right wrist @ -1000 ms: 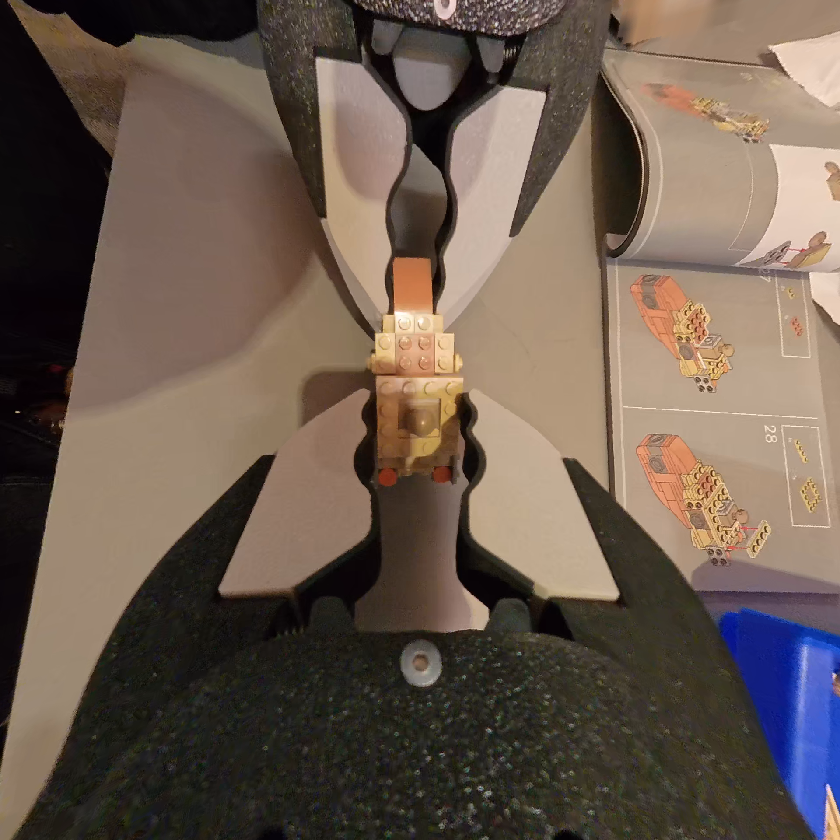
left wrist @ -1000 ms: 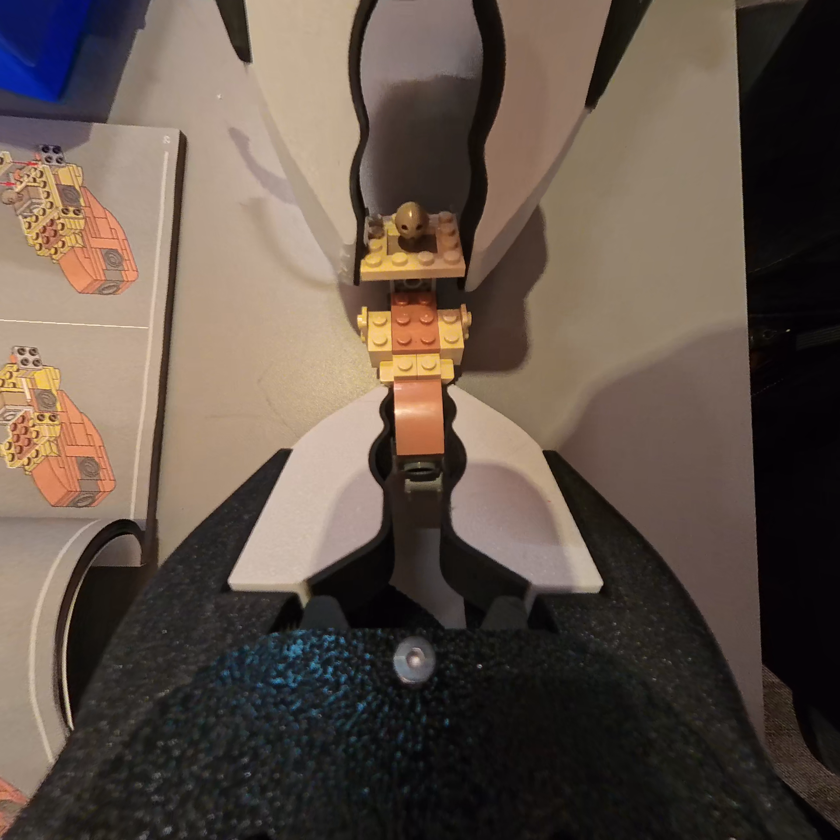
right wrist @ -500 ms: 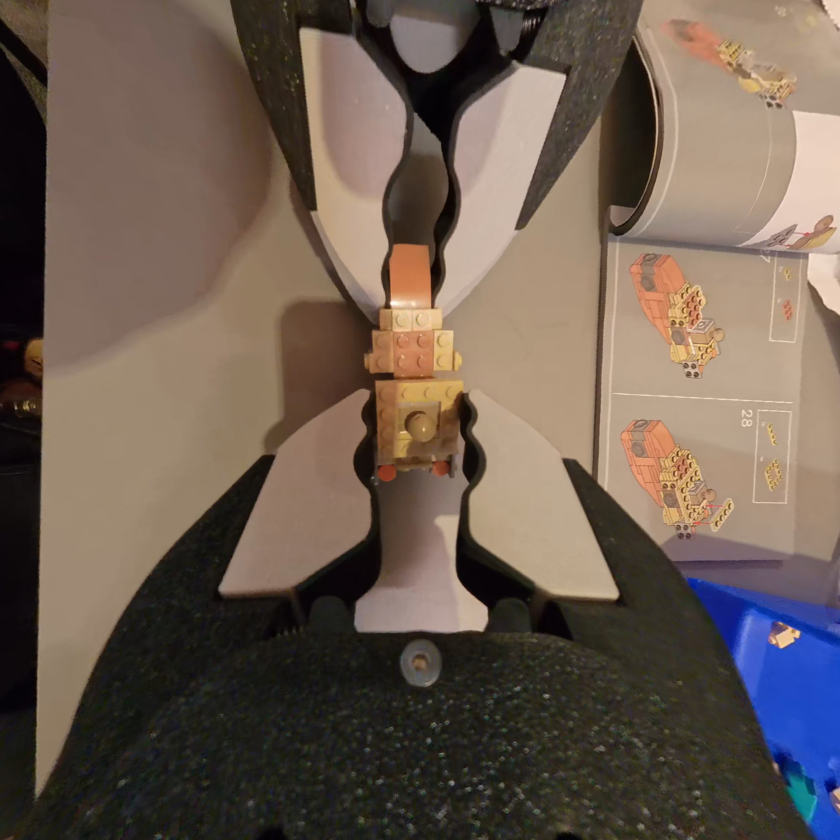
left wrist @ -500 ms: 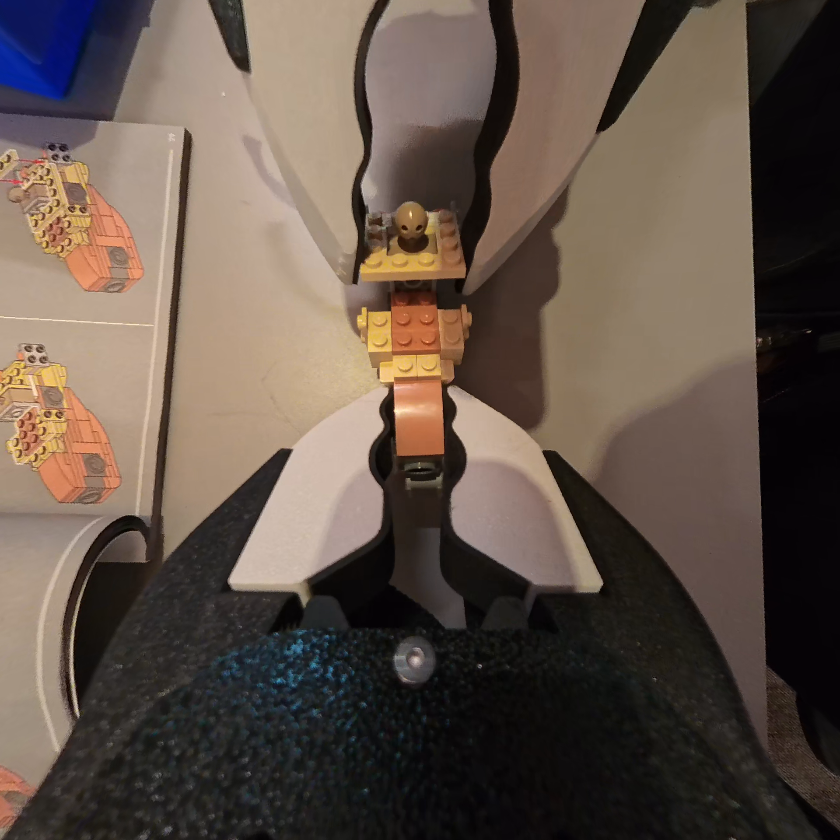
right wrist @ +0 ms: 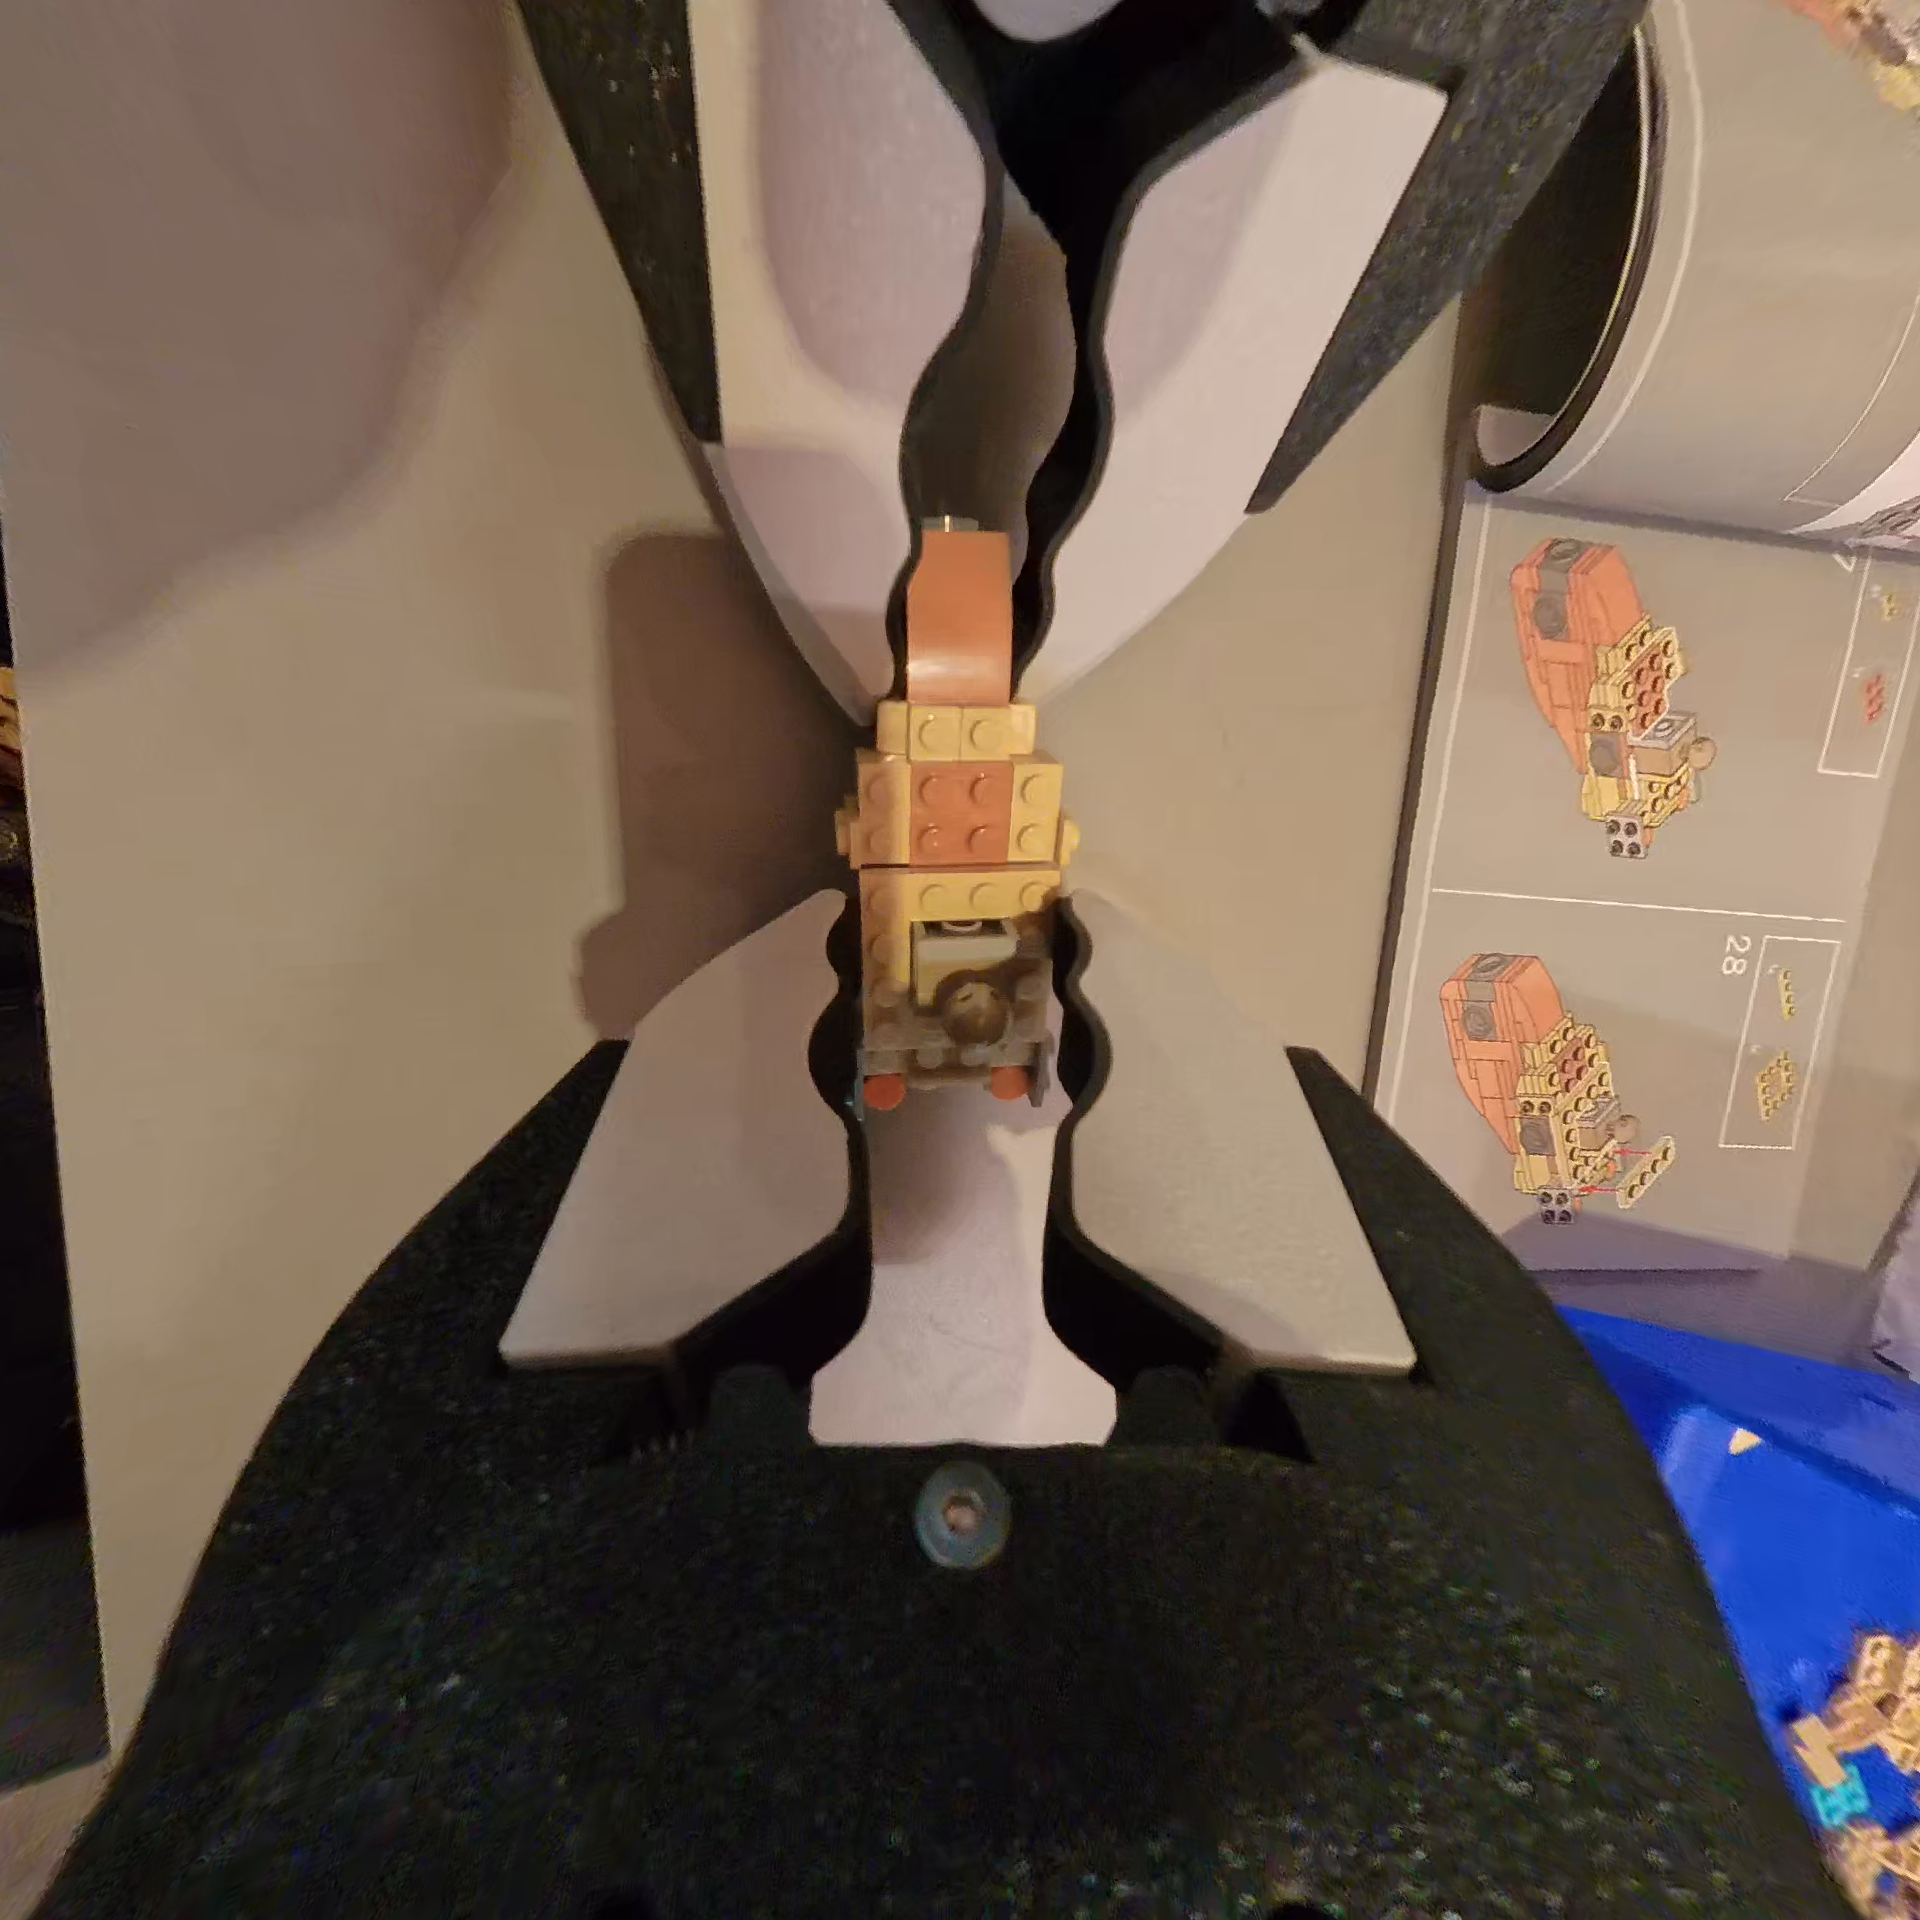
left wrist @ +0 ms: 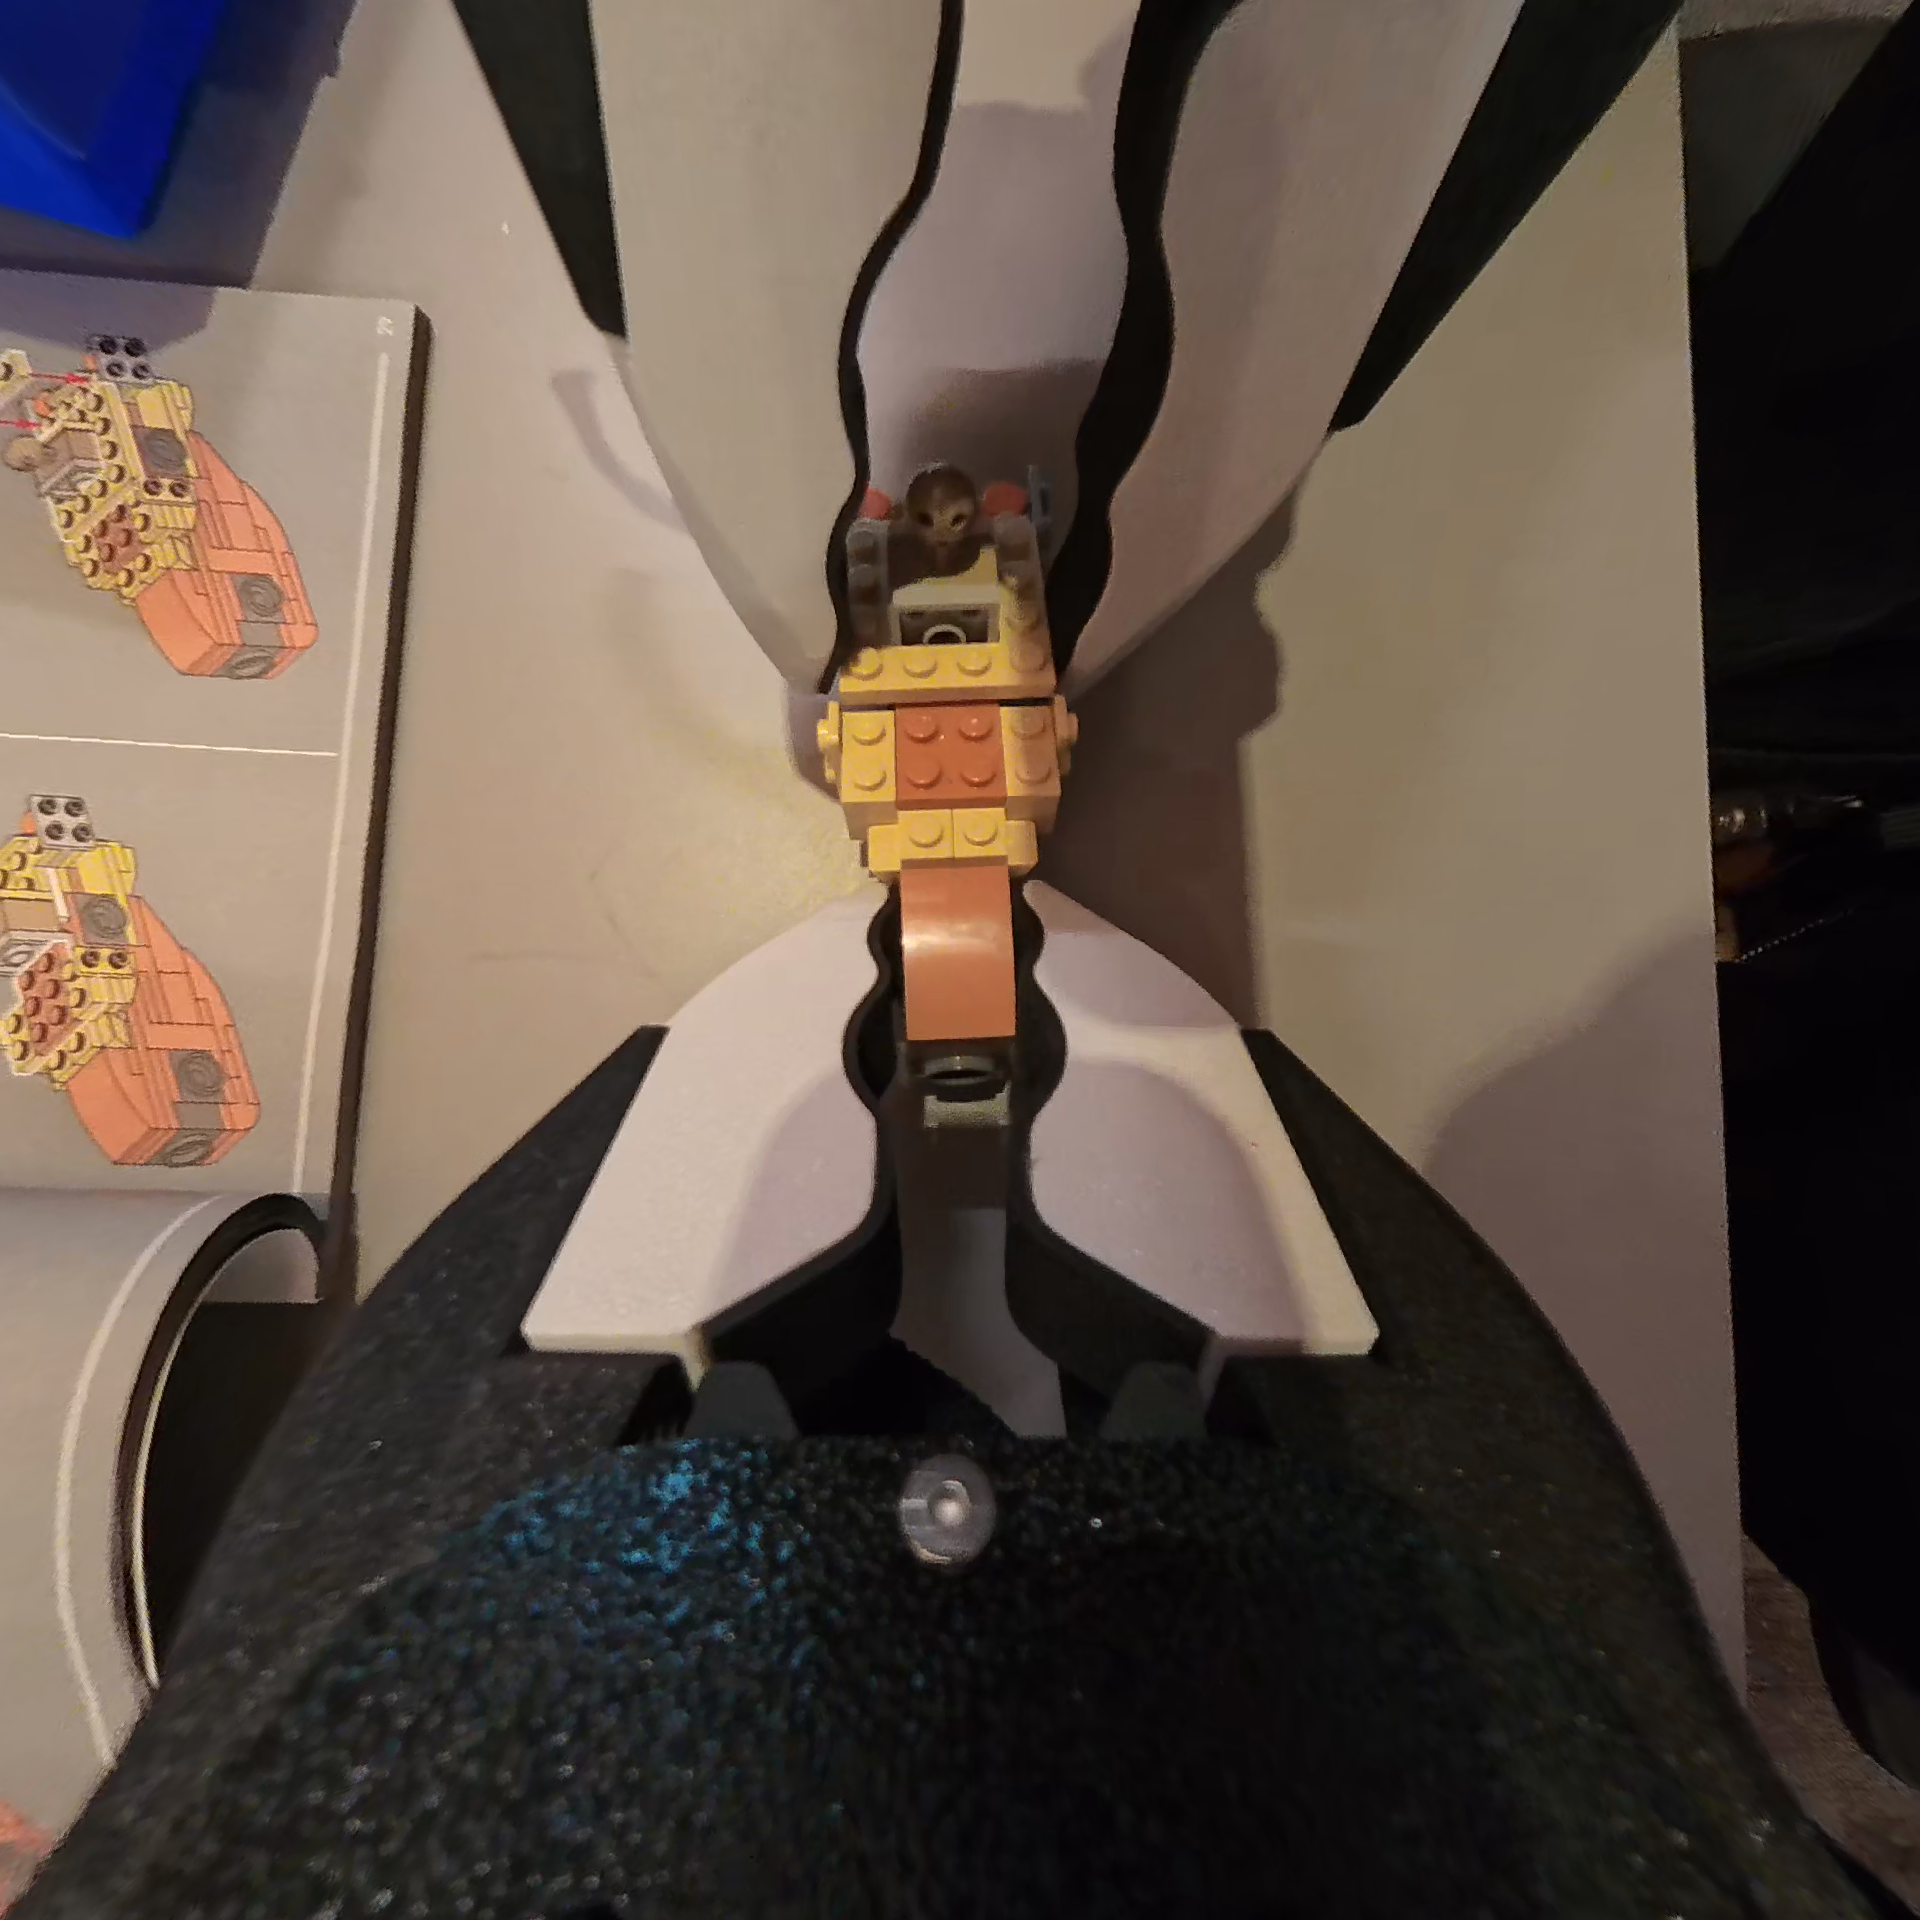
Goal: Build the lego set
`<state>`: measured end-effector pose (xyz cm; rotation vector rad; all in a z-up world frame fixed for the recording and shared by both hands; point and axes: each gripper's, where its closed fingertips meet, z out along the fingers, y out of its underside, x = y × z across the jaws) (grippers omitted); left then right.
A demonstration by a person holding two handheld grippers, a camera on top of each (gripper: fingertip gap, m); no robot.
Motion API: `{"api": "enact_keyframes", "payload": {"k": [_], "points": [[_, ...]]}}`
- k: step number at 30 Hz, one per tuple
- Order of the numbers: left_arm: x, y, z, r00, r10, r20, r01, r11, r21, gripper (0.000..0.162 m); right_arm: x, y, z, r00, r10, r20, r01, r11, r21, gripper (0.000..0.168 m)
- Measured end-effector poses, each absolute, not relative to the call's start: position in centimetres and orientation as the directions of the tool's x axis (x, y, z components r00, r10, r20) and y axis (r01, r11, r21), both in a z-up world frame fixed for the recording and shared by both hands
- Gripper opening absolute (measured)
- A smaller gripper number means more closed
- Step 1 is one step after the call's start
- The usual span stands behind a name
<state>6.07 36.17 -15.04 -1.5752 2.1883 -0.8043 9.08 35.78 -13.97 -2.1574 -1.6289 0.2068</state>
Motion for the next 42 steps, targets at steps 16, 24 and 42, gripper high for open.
{"api": "enact_keyframes", "payload": {"k": [16,24,42], "points": [[6.3,36.2,-15.1,-0.335,-0.938,0.088,-0.744,0.207,-0.635,0.018,8.7,35.9,-13.5,0.337,0.933,0.128,0.810,-0.218,-0.544,0.039],[6.3,36.2,-15.1,-0.334,-0.938,0.092,-0.743,0.202,-0.638,0.018,8.8,35.8,-13.1,0.347,0.930,0.119,0.783,-0.217,-0.583,0.043],[6.0,36.7,-15.1,-0.321,-0.940,0.112,-0.746,0.178,-0.642,0.018,13.0,36.4,-12.0,0.472,0.880,0.046,0.610,-0.289,-0.738,0.044]]}}
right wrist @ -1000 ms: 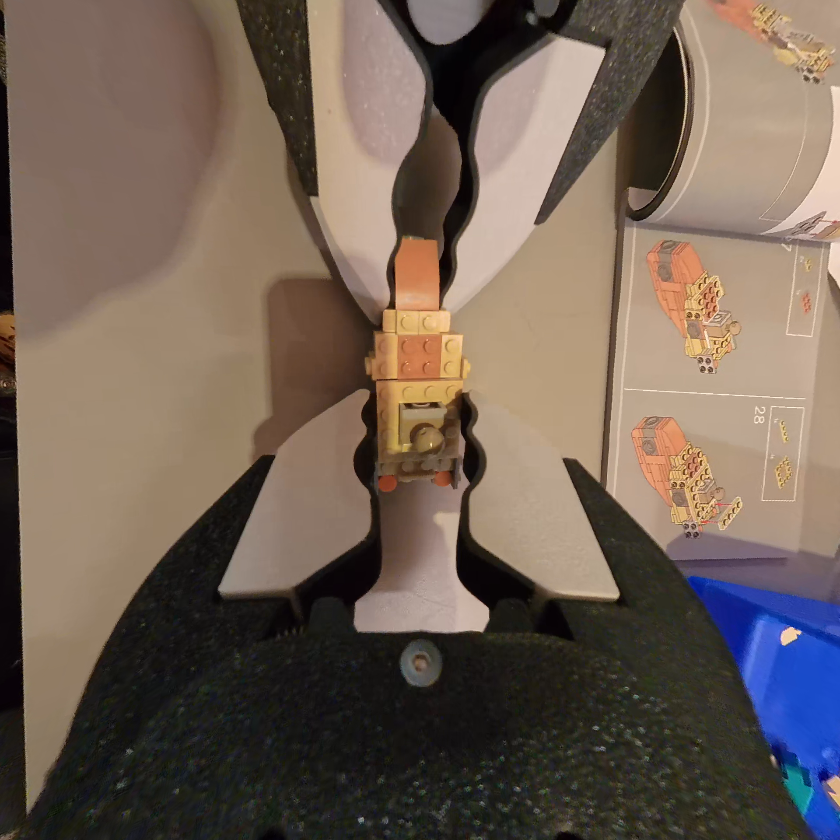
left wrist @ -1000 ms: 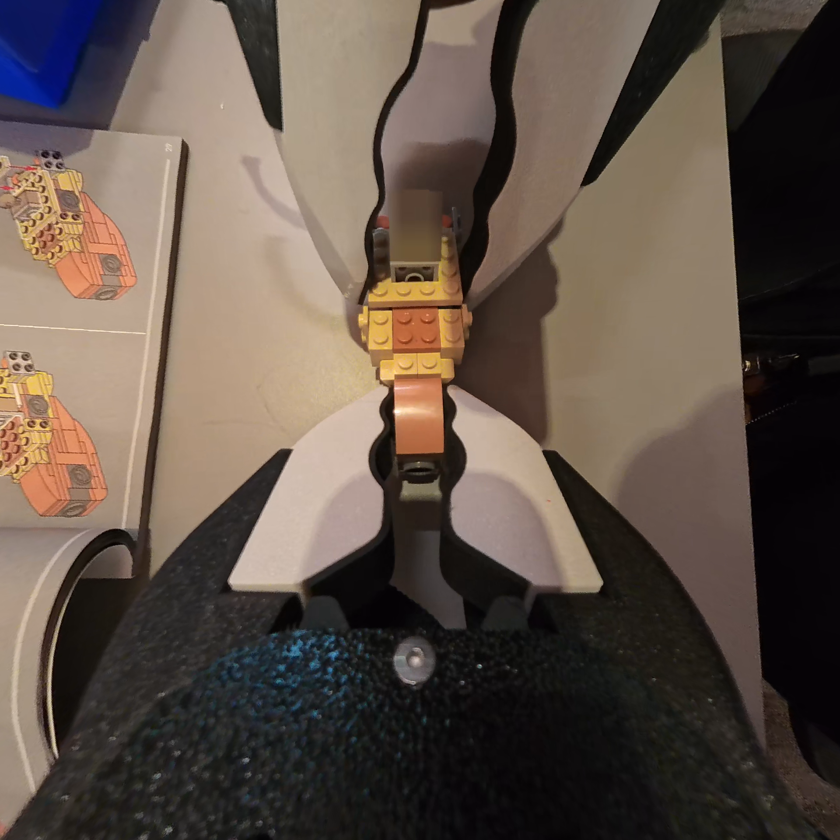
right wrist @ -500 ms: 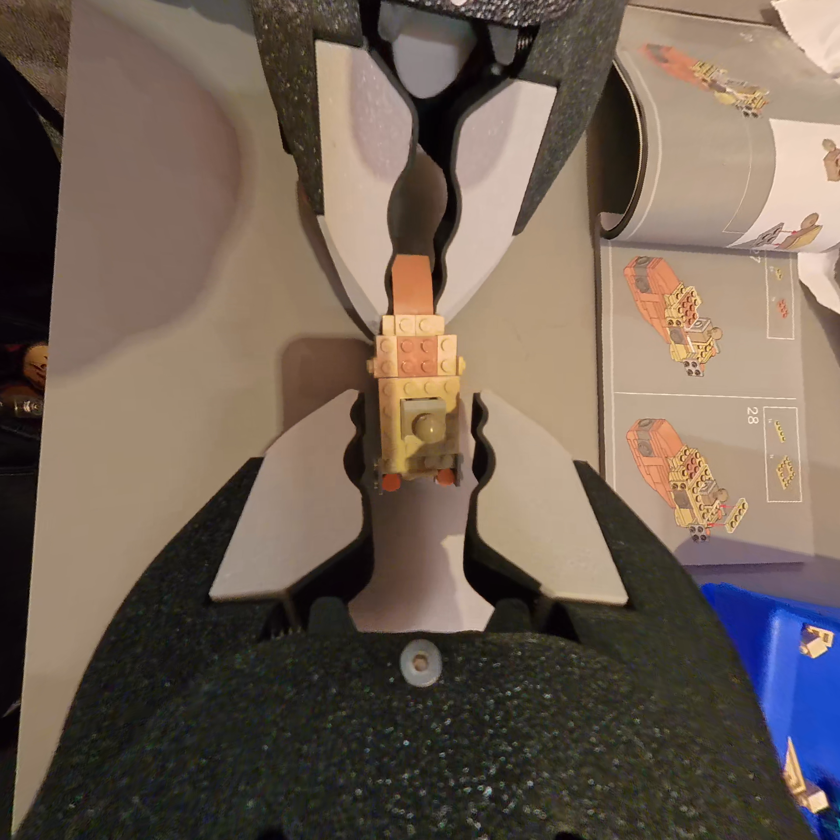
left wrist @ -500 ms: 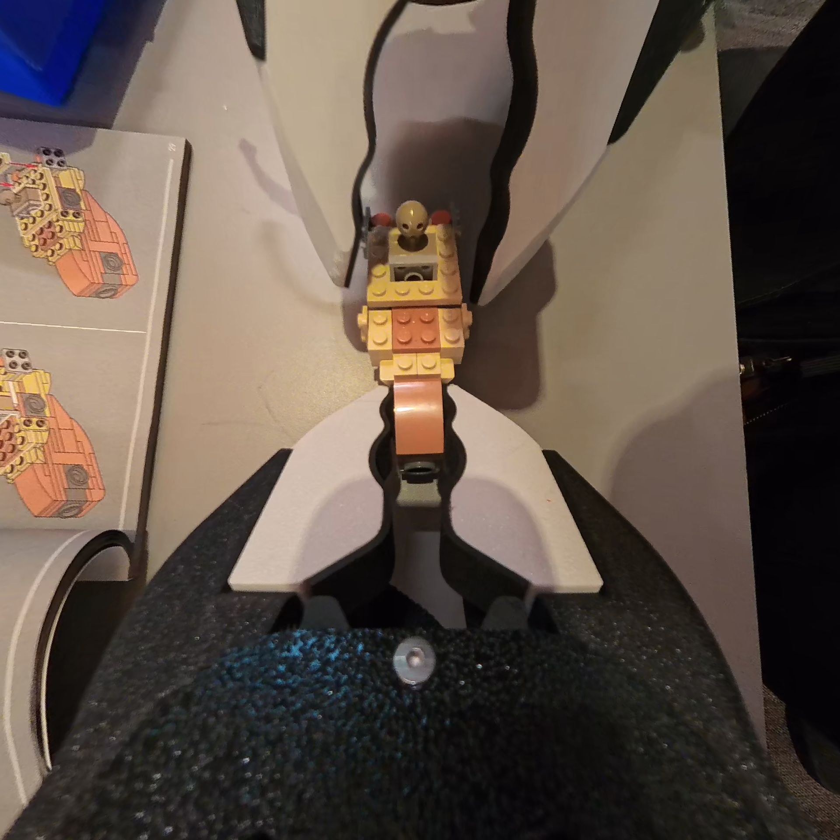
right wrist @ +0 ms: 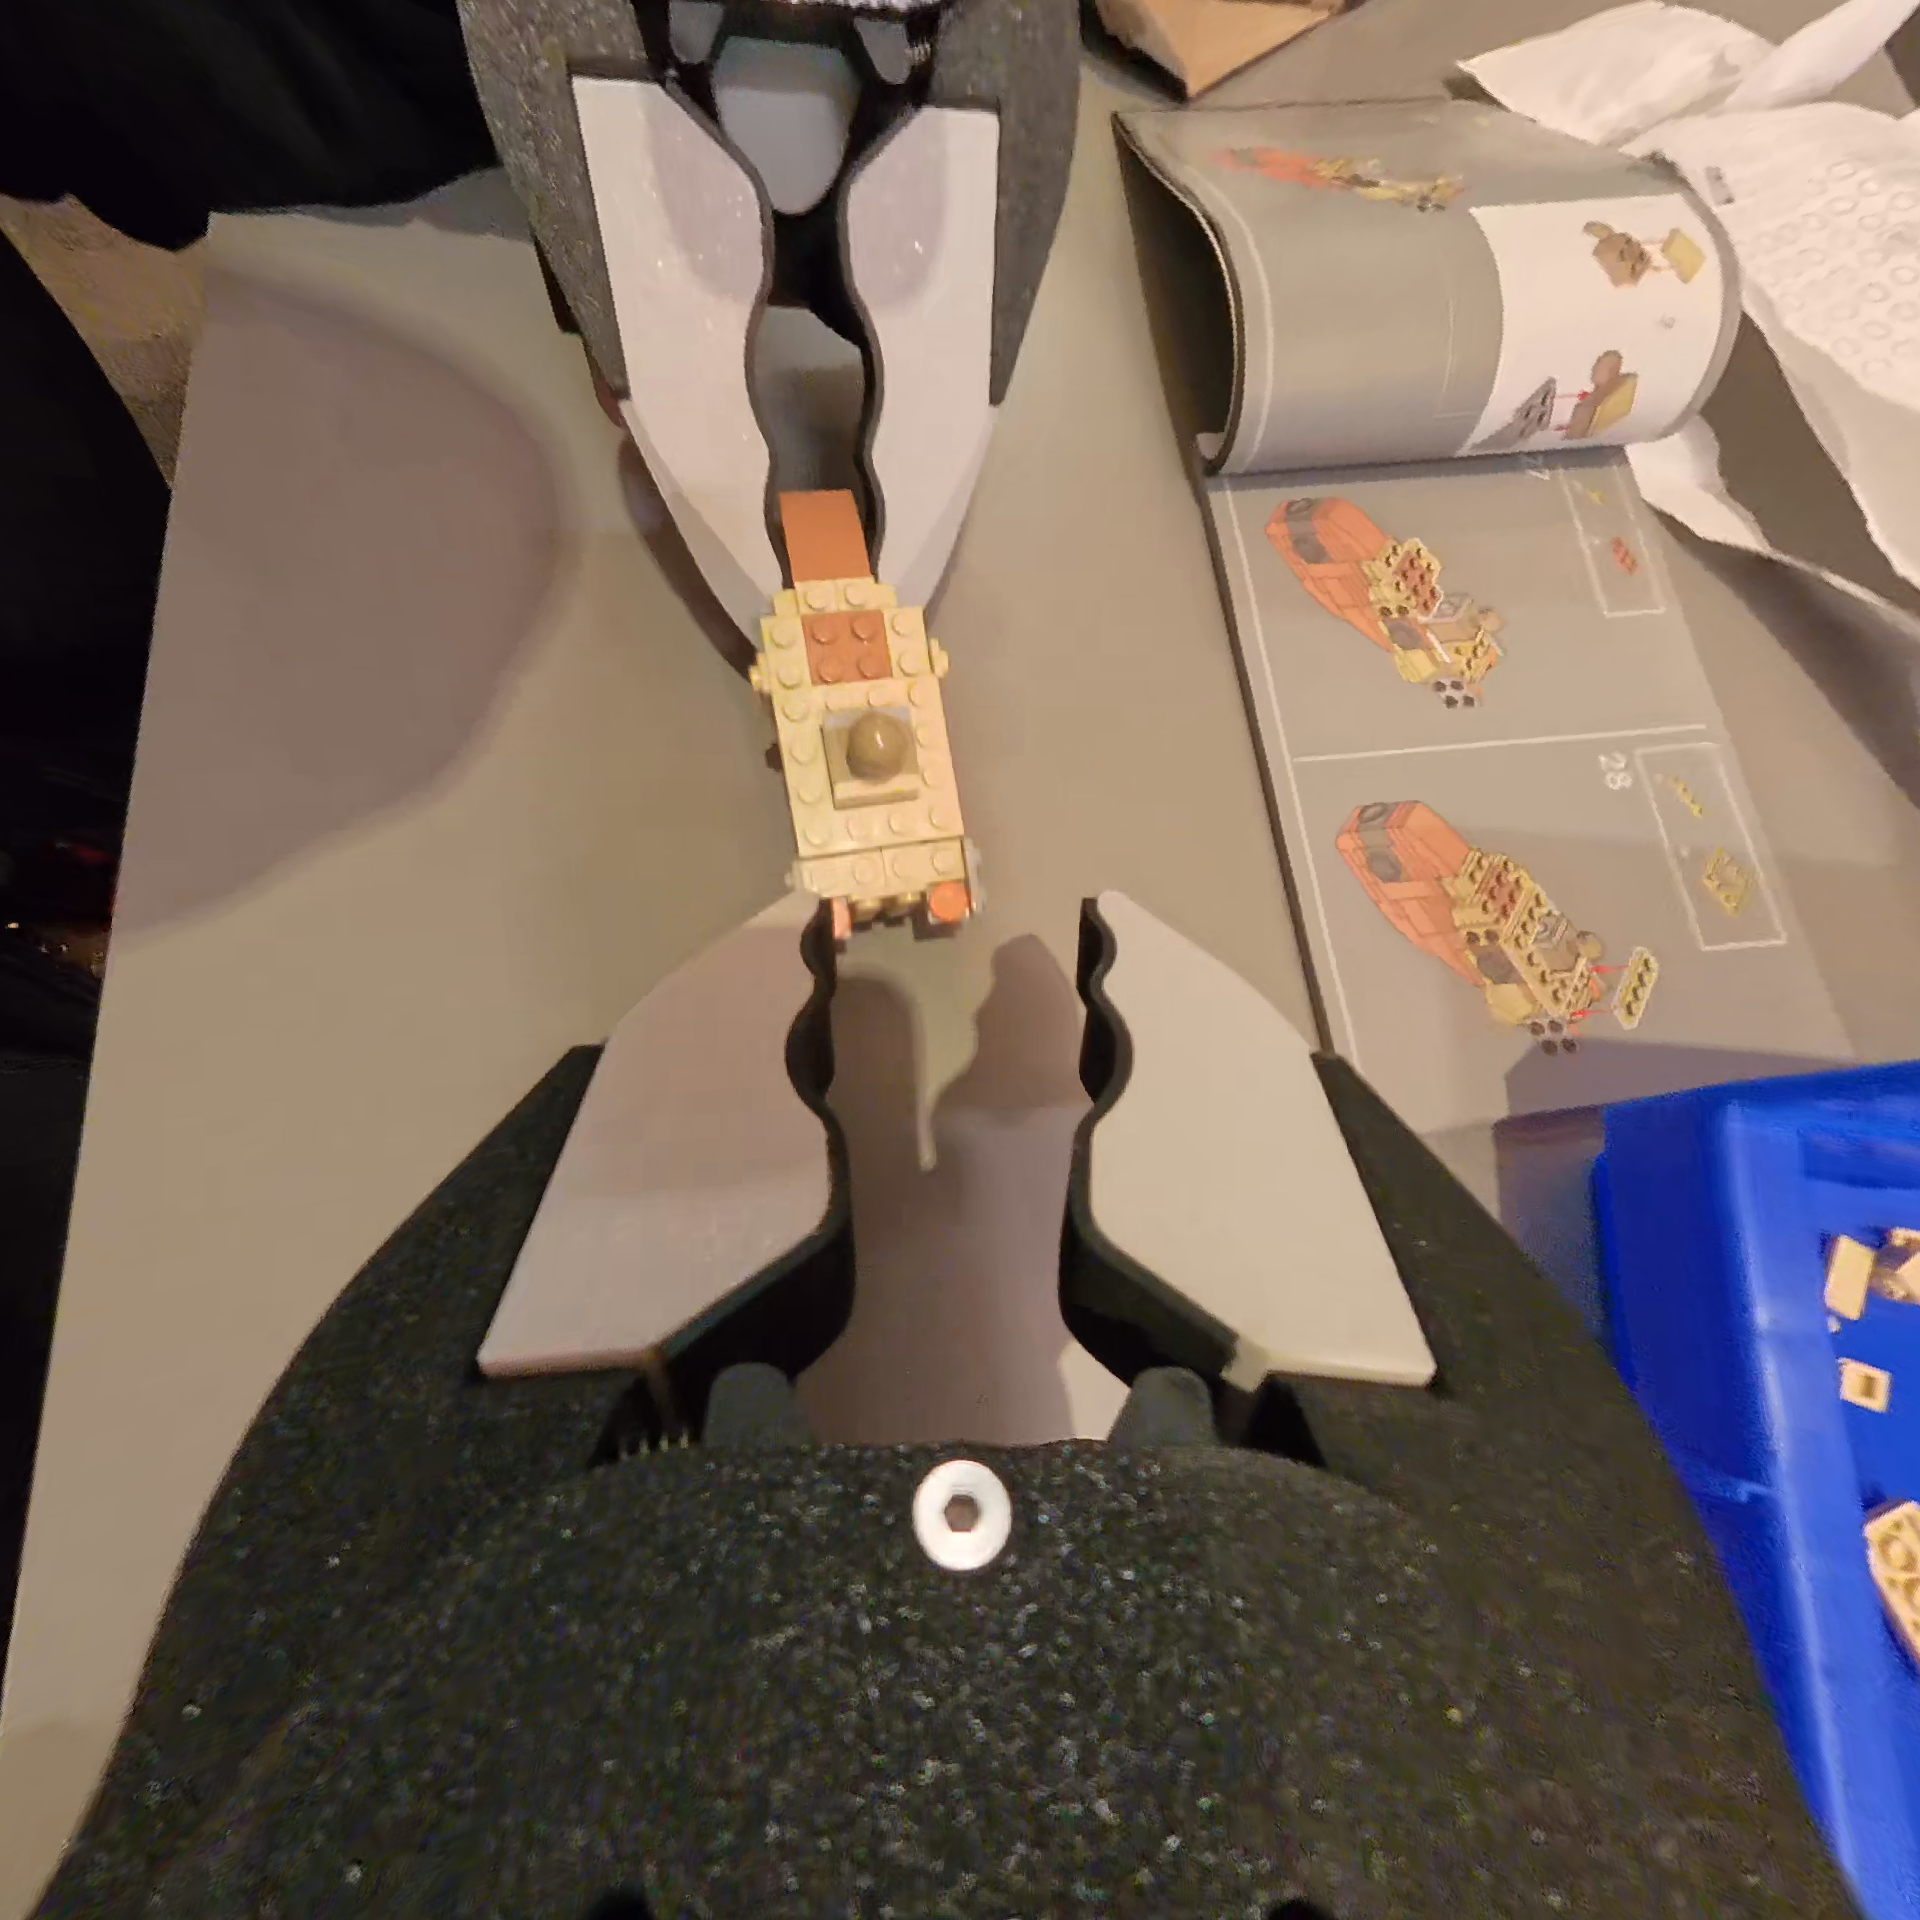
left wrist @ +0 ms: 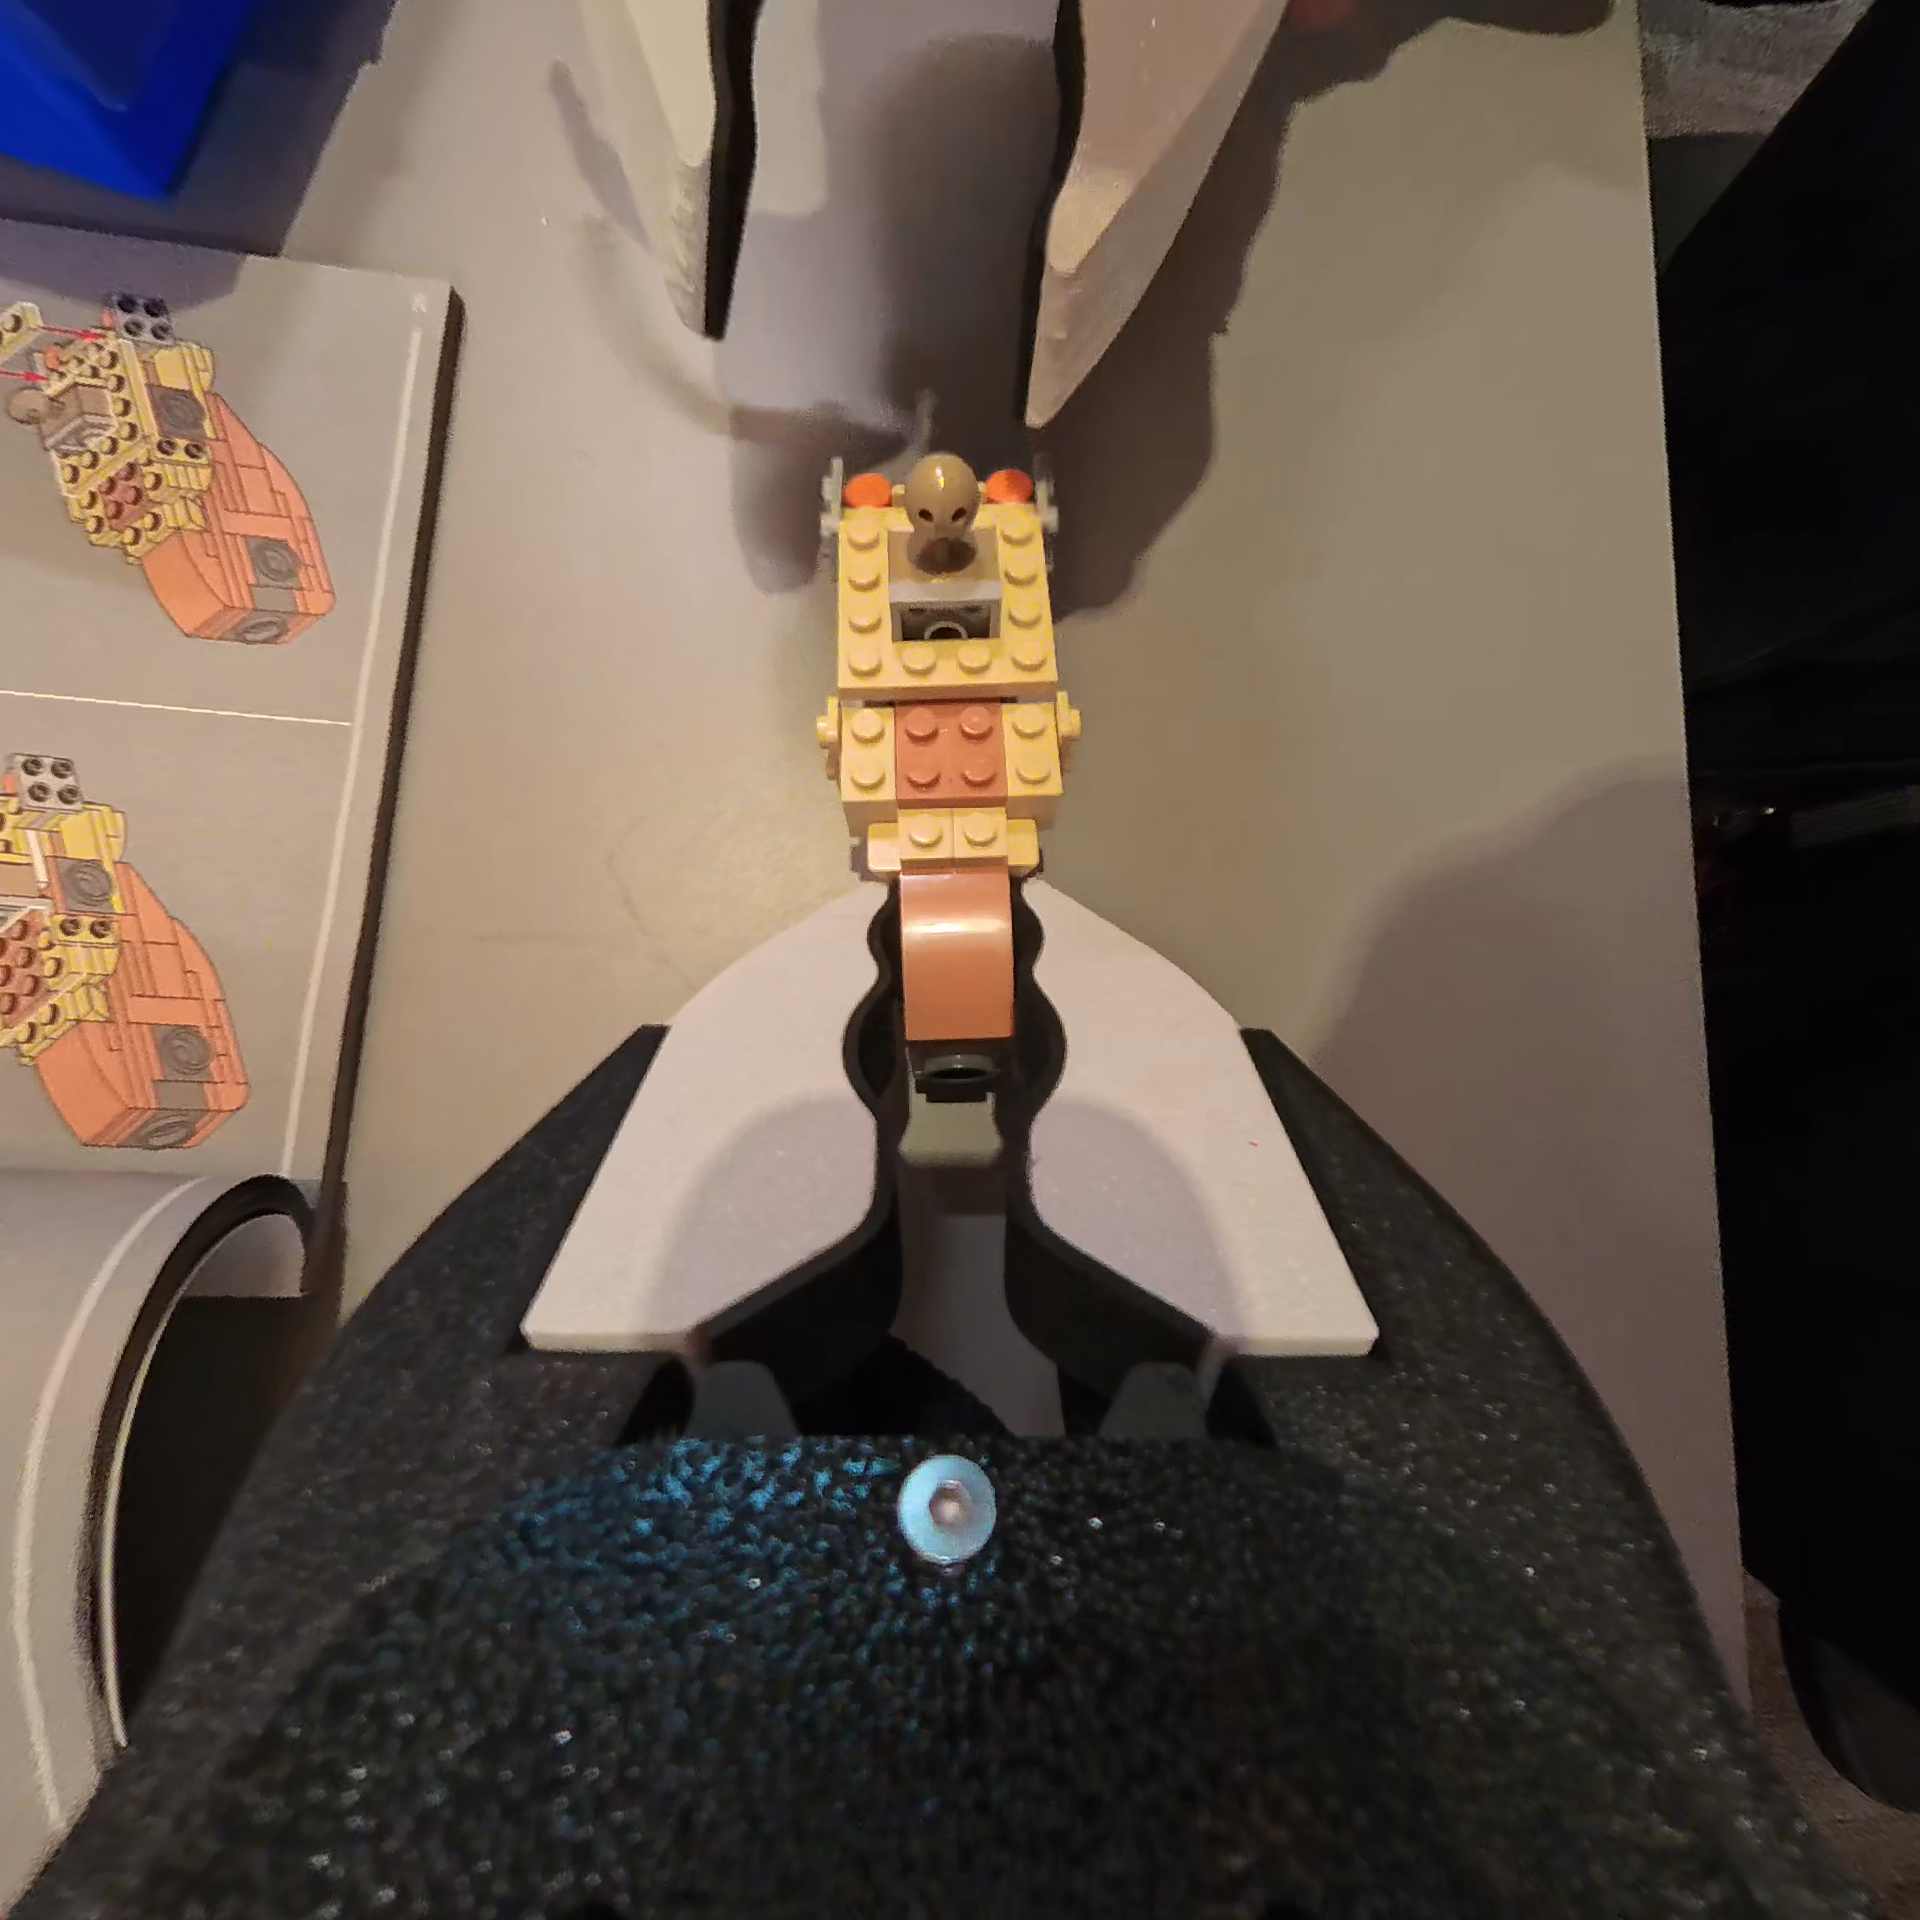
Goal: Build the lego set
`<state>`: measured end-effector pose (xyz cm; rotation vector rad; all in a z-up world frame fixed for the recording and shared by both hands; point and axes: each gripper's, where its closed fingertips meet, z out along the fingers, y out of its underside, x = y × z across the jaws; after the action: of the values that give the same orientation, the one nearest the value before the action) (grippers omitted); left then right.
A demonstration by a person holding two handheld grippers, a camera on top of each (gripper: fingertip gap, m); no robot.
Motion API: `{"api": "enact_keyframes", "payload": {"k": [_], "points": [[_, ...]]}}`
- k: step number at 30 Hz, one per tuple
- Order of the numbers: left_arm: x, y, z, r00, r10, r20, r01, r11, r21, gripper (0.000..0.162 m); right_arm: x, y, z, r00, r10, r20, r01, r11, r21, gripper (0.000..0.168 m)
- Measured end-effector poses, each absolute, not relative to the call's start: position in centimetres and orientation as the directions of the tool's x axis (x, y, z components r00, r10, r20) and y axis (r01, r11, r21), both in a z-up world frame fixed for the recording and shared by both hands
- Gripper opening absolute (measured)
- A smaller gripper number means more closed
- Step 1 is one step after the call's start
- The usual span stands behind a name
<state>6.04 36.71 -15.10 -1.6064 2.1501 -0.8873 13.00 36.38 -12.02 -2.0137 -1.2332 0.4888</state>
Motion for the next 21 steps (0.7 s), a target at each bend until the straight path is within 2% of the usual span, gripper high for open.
{"api": "enact_keyframes", "payload": {"k": [11,21], "points": [[6.0,36.9,-15.1,-0.310,-0.941,0.136,-0.745,0.152,-0.649,0.018,13.3,35.6,-14.9,0.506,0.862,-0.031,0.567,-0.359,-0.742,0.048],[6.0,36.9,-15.1,-0.295,-0.946,0.131,-0.744,0.142,-0.653,0.018,11.8,35.4,-15.4,0.486,0.874,-0.026,0.576,-0.342,-0.743,0.040]]}}
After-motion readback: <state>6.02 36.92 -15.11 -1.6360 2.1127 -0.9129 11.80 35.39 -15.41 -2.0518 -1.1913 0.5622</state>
